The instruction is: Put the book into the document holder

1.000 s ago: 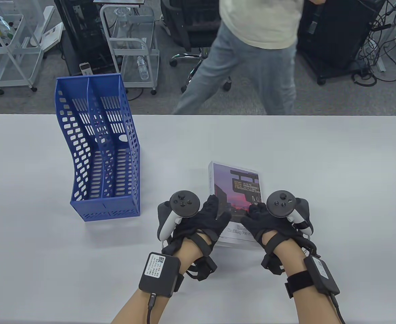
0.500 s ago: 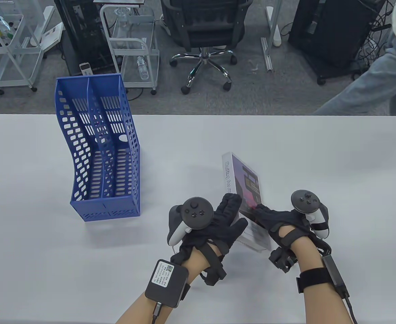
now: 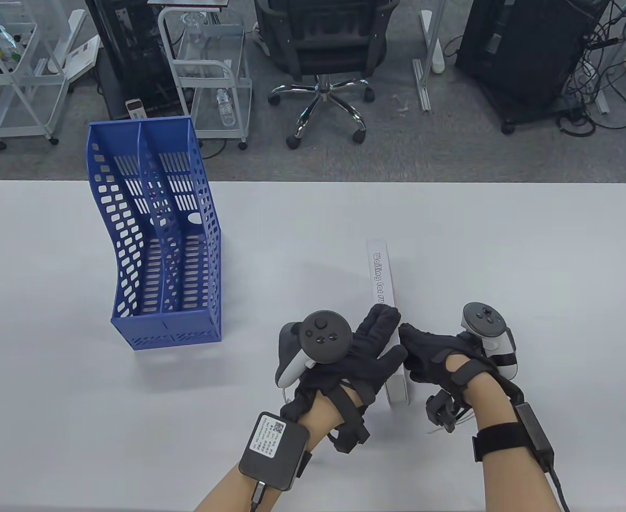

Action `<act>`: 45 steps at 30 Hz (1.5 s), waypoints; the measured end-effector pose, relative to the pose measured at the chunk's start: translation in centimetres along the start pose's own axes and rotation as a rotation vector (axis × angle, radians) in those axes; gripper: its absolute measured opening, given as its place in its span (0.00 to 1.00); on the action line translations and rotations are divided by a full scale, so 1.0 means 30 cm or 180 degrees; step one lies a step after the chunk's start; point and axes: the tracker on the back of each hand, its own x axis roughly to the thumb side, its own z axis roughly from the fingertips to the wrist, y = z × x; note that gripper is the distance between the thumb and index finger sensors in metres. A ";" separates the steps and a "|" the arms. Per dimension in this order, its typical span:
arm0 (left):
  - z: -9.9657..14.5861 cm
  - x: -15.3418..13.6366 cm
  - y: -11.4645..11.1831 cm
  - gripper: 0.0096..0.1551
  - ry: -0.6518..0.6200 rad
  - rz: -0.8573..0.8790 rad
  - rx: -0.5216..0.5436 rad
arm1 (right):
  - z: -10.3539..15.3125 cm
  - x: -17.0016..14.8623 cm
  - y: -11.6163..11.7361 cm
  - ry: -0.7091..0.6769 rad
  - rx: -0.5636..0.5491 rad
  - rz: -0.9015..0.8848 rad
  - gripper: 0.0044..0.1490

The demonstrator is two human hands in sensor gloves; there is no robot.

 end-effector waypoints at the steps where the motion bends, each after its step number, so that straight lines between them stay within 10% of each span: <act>1: -0.005 0.004 -0.004 0.45 -0.0002 0.0001 0.0007 | 0.003 0.002 -0.005 -0.0017 0.0000 -0.0041 0.52; 11: -0.041 0.002 -0.020 0.43 0.0064 0.0281 -0.0189 | 0.053 0.084 -0.056 -0.0605 -0.0345 0.0025 0.50; 18: -0.060 0.000 -0.005 0.42 0.0091 0.0268 -0.0140 | 0.084 0.135 -0.018 -0.0833 0.0297 -0.0079 0.58; 26: -0.102 0.006 0.033 0.42 0.0125 0.0396 -0.0371 | 0.077 0.121 -0.030 -0.0748 0.0258 0.0019 0.57; 45: -0.539 0.029 0.194 0.45 0.1562 -0.1088 -0.0098 | 0.064 0.101 -0.034 -0.0639 0.0276 0.0009 0.55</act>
